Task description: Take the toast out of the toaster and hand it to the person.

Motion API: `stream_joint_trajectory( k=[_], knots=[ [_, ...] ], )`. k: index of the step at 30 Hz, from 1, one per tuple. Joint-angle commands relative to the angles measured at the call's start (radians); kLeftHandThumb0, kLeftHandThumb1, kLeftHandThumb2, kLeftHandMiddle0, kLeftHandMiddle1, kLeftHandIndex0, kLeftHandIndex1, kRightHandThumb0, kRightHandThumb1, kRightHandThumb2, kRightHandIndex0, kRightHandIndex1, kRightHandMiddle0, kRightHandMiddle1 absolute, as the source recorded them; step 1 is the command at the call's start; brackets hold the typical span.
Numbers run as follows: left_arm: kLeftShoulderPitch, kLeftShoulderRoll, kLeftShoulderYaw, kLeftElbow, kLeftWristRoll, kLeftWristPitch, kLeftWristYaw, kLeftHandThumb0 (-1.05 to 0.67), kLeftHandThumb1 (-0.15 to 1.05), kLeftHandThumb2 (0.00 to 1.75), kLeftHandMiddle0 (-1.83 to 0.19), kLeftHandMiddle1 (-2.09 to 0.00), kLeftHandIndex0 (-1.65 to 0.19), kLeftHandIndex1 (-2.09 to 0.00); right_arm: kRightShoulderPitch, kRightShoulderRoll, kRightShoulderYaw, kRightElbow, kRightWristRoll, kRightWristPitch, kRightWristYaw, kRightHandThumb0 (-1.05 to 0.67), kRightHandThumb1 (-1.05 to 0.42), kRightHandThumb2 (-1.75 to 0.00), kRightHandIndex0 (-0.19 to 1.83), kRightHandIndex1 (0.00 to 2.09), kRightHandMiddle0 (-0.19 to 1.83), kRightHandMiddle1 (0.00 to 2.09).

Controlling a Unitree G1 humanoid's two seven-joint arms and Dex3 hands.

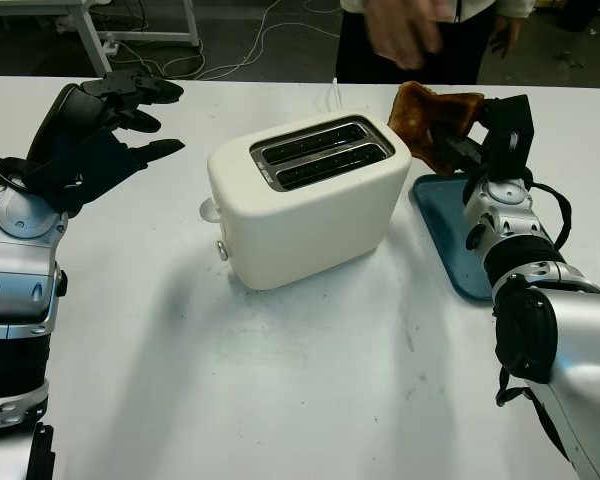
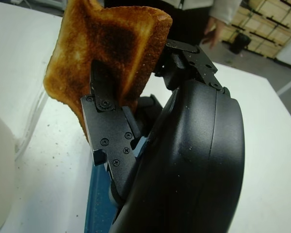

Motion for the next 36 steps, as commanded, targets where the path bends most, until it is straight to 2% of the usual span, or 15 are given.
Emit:
stream_joint_trajectory(
  k=[1,20,36],
  knots=[
    [-0.006,-0.004,0.004,0.008,0.000,-0.022,0.009,-0.52,0.85,0.00,-0.34,-0.96,-0.52,-0.41,-0.002,0.010,-0.004,-0.002,0.005,-0.010,-0.006,-0.04,-0.92,-0.27,0.84,1.75,0.45,1.75],
    [-0.007,-0.001,0.004,0.003,0.002,-0.016,0.007,-0.50,0.85,0.00,-0.34,-0.96,-0.50,-0.43,-0.009,0.018,-0.001,-0.021,0.006,-0.065,0.053,0.00,-0.92,-0.31,0.76,1.75,0.36,1.75],
    [-0.004,-0.002,0.006,-0.005,-0.003,0.001,0.004,-0.52,0.85,0.00,-0.32,-0.96,-0.48,-0.45,-0.006,0.031,-0.017,-0.047,0.035,-0.103,0.122,0.00,-0.92,-0.33,0.78,1.75,0.45,1.75]
  ],
)
